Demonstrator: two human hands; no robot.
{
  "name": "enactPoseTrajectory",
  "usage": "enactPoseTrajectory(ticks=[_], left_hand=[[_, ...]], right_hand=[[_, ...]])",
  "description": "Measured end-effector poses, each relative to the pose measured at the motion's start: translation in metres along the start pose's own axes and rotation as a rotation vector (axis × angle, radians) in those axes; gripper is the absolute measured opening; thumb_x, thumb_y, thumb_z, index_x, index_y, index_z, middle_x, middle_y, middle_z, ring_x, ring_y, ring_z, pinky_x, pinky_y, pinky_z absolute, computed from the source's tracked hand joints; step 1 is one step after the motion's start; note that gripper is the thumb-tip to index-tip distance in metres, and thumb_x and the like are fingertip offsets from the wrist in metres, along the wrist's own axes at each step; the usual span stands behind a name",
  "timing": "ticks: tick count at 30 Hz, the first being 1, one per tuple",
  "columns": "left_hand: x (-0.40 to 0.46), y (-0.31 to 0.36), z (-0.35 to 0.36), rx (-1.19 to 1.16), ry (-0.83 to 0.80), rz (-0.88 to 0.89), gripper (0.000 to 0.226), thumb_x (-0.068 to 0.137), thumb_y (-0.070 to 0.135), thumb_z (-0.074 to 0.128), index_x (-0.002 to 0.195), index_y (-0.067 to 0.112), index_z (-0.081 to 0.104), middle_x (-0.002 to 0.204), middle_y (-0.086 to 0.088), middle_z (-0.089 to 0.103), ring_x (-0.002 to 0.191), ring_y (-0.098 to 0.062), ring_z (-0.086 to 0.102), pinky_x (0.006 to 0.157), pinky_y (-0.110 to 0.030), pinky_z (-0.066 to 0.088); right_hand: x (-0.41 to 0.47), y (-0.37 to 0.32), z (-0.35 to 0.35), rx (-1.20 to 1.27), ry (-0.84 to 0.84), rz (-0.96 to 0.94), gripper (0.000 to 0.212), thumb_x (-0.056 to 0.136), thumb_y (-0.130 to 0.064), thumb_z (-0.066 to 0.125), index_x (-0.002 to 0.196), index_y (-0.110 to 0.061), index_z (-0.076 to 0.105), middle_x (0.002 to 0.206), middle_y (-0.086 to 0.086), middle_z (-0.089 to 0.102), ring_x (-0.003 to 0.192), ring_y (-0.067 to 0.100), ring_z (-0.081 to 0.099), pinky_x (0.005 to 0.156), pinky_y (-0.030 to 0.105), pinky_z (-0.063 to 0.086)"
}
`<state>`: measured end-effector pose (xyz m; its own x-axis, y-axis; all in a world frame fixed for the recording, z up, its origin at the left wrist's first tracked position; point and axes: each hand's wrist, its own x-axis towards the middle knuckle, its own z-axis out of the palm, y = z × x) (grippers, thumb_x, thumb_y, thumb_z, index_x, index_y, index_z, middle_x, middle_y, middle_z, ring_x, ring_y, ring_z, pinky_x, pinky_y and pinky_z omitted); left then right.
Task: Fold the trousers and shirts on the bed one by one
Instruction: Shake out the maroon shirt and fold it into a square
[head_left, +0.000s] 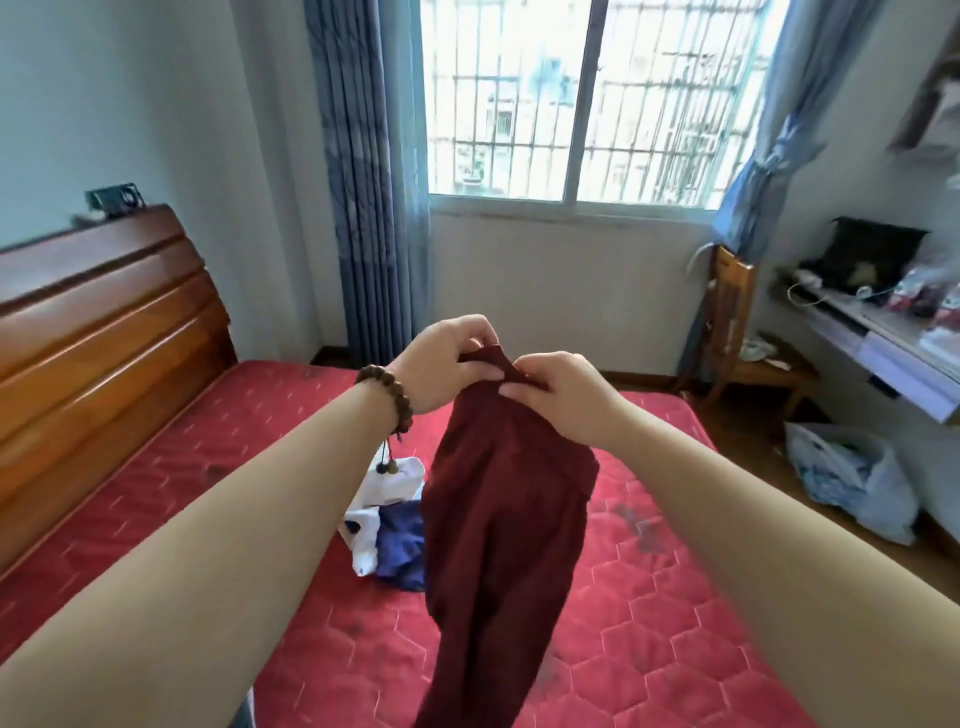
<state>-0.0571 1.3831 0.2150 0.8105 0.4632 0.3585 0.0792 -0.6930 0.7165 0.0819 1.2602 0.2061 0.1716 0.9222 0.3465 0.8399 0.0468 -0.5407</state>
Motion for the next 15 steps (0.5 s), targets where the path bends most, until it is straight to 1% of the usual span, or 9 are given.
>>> enactPoseTrajectory(ticks=[2,4,6,7,8,10,12,14,15], left_hand=[[0.004,0.006,-0.008,-0.075,0.078,-0.01,0.023,0.083,0.005,0.069,0.085,0.023,0.055,0.077,-0.001,0.066,0.06,-0.005,0.055,0.061,-0.019,0.047],[0.003,0.009,-0.014,-0.107,0.218,-0.002,0.022,0.083,0.011,0.071,0.095,0.023,0.056,0.086,-0.001,0.065,0.068,-0.007,0.061,0.061,-0.021,0.051],[-0.002,0.008,-0.019,0.015,0.471,0.024,0.023,0.082,0.021,0.073,0.096,0.024,0.054,0.085,0.003,0.06,0.071,-0.004,0.059,0.064,-0.012,0.048],[-0.006,0.009,-0.021,0.09,0.591,0.035,0.022,0.082,0.026,0.072,0.092,0.025,0.053,0.08,0.006,0.058,0.067,-0.003,0.056,0.062,-0.008,0.043],[-0.01,0.01,-0.022,0.127,0.655,0.04,0.021,0.083,0.032,0.071,0.088,0.026,0.052,0.074,0.008,0.058,0.064,-0.002,0.055,0.06,-0.006,0.04],[-0.017,0.015,-0.019,0.11,0.599,0.022,0.026,0.08,0.049,0.066,0.086,0.027,0.055,0.068,0.01,0.061,0.064,0.0,0.058,0.059,-0.007,0.041],[-0.02,0.022,-0.012,0.048,0.453,-0.021,0.046,0.071,0.065,0.062,0.094,0.025,0.059,0.075,0.012,0.066,0.069,0.004,0.062,0.062,-0.008,0.047],[-0.019,0.028,-0.01,-0.026,0.397,-0.056,0.057,0.066,0.064,0.066,0.102,0.021,0.059,0.084,0.011,0.068,0.074,0.004,0.065,0.069,-0.014,0.053],[-0.017,0.03,-0.011,-0.069,0.378,-0.07,0.058,0.065,0.059,0.072,0.105,0.019,0.058,0.087,0.009,0.069,0.076,0.003,0.066,0.072,-0.018,0.055]], right_hand=[[0.013,-0.012,-0.007,0.017,0.032,0.039,0.025,0.089,-0.02,0.065,0.067,-0.015,0.056,0.057,-0.006,0.043,0.057,0.015,0.039,0.054,0.022,0.031],[0.024,-0.023,-0.013,0.074,0.098,0.104,0.027,0.088,-0.018,0.065,0.064,-0.011,0.056,0.055,-0.004,0.042,0.057,0.015,0.039,0.053,0.026,0.031],[0.035,-0.032,-0.016,0.207,0.188,0.204,0.026,0.087,-0.016,0.064,0.068,0.002,0.058,0.059,0.003,0.046,0.06,0.018,0.043,0.057,0.031,0.037],[0.04,-0.037,-0.017,0.306,0.237,0.255,0.027,0.086,-0.015,0.064,0.074,0.008,0.058,0.064,0.007,0.048,0.062,0.02,0.046,0.058,0.037,0.042],[0.045,-0.042,-0.018,0.404,0.28,0.301,0.027,0.086,-0.015,0.063,0.08,0.011,0.059,0.068,0.011,0.051,0.064,0.022,0.05,0.062,0.044,0.049],[0.054,-0.053,-0.017,0.548,0.336,0.373,0.021,0.085,-0.015,0.062,0.083,0.006,0.063,0.074,0.014,0.058,0.068,0.026,0.057,0.069,0.051,0.054],[0.061,-0.066,-0.015,0.654,0.339,0.42,0.013,0.086,-0.012,0.061,0.077,-0.006,0.066,0.08,0.016,0.064,0.071,0.028,0.062,0.063,0.046,0.054],[0.064,-0.076,-0.015,0.768,0.308,0.458,0.014,0.088,-0.007,0.059,0.076,-0.009,0.065,0.082,0.018,0.065,0.072,0.03,0.064,0.058,0.038,0.052],[0.065,-0.078,-0.016,0.81,0.289,0.469,0.013,0.088,-0.005,0.059,0.078,-0.008,0.065,0.083,0.018,0.065,0.072,0.03,0.064,0.06,0.038,0.054]])
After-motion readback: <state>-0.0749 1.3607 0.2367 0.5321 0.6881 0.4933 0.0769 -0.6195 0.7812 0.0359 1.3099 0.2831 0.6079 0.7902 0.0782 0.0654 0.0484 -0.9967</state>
